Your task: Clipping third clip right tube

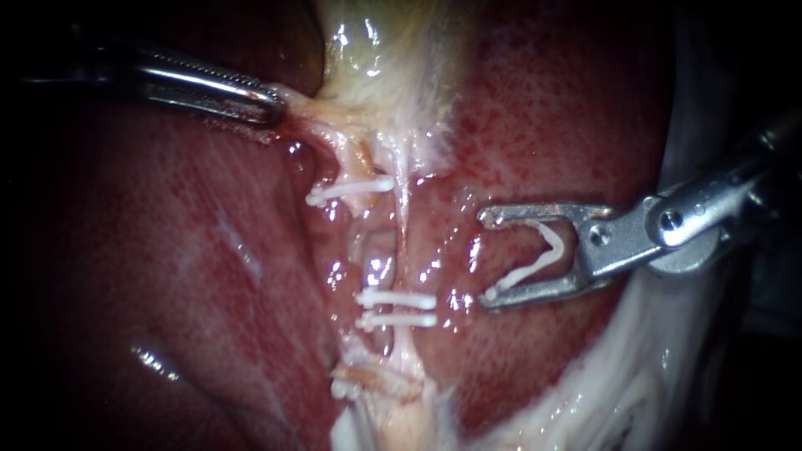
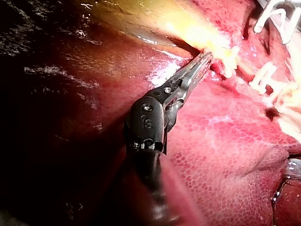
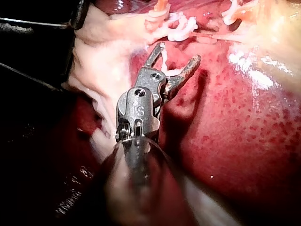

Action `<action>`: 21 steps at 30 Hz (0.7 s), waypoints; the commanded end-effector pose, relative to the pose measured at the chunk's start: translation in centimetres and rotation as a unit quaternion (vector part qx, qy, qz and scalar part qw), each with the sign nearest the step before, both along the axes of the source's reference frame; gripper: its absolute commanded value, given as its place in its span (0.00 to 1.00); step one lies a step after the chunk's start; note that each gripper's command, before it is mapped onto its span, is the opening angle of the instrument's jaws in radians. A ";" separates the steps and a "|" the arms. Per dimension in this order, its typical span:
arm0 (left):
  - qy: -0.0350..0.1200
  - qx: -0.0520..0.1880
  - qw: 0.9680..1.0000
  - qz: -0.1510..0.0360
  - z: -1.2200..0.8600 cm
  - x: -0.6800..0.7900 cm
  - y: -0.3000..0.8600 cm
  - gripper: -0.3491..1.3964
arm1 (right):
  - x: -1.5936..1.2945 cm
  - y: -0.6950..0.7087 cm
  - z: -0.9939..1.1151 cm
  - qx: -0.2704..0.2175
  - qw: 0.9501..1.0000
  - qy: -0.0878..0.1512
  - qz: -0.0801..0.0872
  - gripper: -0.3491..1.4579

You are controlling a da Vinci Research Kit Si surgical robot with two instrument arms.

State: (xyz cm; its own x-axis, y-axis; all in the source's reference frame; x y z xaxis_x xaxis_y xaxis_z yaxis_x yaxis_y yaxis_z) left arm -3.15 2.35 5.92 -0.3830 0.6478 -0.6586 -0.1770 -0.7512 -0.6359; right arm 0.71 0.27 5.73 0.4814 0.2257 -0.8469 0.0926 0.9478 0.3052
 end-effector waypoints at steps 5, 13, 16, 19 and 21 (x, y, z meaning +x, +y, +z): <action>0.001 0.008 1.000 -0.005 -0.34 0.19 0.15 0.00 | 0.00 -0.01 -0.02 0.001 1.000 0.001 -0.001 0.47; -0.003 -0.004 1.000 -0.013 -0.66 0.32 0.20 0.00 | 0.10 0.06 -0.05 0.011 1.000 0.012 -0.009 0.47; -0.003 -0.005 1.000 -0.014 -0.64 0.31 0.19 0.00 | 0.22 0.09 -0.04 0.027 0.999 0.017 -0.008 0.47; -0.002 -0.005 1.000 -0.014 -0.63 0.30 0.18 0.00 | 0.37 0.10 -0.01 0.055 0.998 0.021 0.001 0.47; -0.002 -0.006 1.000 -0.014 -0.63 0.30 0.18 0.00 | 0.46 0.11 0.03 0.069 0.997 0.027 0.008 0.47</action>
